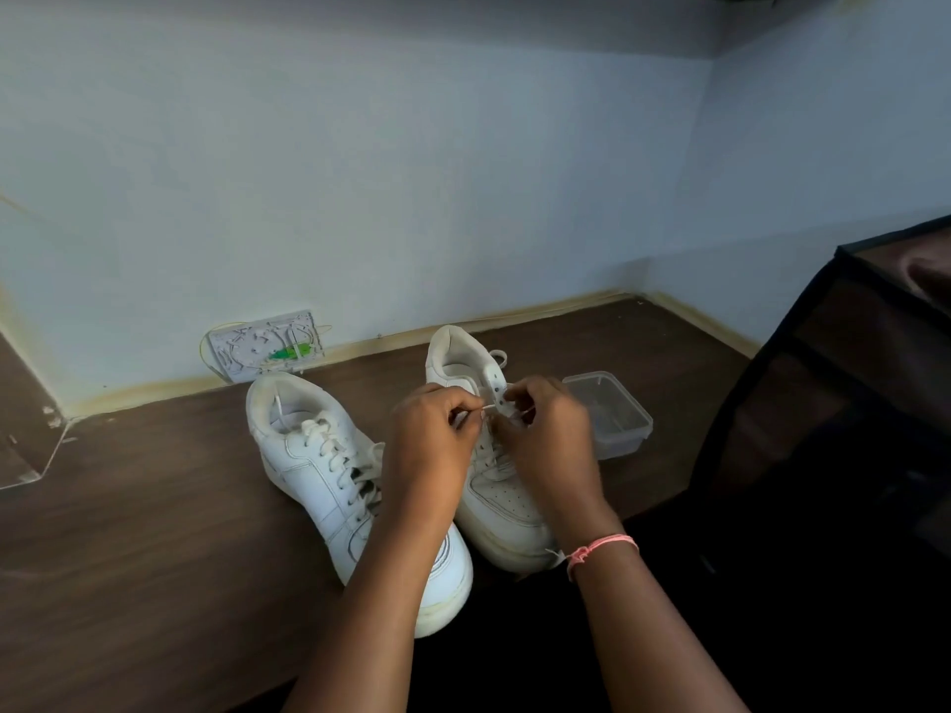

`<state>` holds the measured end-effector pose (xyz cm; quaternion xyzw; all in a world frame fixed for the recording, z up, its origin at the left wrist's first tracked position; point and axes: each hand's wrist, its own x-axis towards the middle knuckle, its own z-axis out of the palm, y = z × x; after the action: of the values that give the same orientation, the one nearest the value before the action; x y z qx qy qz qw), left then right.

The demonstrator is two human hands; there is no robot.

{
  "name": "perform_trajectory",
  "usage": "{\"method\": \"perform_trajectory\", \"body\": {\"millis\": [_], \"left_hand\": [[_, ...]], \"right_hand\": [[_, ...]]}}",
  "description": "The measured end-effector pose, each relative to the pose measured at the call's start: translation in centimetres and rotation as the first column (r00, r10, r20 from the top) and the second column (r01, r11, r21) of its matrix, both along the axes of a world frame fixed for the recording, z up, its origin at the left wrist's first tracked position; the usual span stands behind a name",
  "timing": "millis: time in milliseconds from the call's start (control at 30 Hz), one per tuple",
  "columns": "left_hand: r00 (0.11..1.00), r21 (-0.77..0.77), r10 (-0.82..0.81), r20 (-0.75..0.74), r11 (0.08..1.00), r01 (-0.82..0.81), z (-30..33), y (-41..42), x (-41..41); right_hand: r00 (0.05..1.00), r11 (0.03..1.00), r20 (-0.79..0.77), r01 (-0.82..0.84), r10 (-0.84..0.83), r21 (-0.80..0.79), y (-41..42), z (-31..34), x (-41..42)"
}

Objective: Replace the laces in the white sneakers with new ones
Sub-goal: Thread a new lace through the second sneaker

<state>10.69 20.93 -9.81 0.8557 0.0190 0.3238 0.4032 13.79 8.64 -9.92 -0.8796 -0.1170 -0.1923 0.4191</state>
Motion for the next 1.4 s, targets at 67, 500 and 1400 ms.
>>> {"method": "perform_trajectory", "body": {"millis": [67, 500, 1400], "left_hand": [[1.0, 0.002, 0.008, -0.005, 1.0, -0.008, -0.2, -0.2, 0.2], [1.0, -0.053, 0.023, 0.013, 0.998, -0.022, -0.4, -1.2, 1.3], [0.984, 0.001, 0.161, -0.071, 0.987, -0.162, -0.7, -1.6, 1.3]], "right_hand": [[1.0, 1.0, 0.029, 0.01, -0.01, 0.011, 0.0, 0.1, -0.2], [0.999, 0.995, -0.039, 0.035, -0.032, 0.09, -0.2, 0.3, -0.5], [0.993, 0.981, -0.085, -0.071, 0.088, 0.179, -0.6, -0.6, 1.2]]}}
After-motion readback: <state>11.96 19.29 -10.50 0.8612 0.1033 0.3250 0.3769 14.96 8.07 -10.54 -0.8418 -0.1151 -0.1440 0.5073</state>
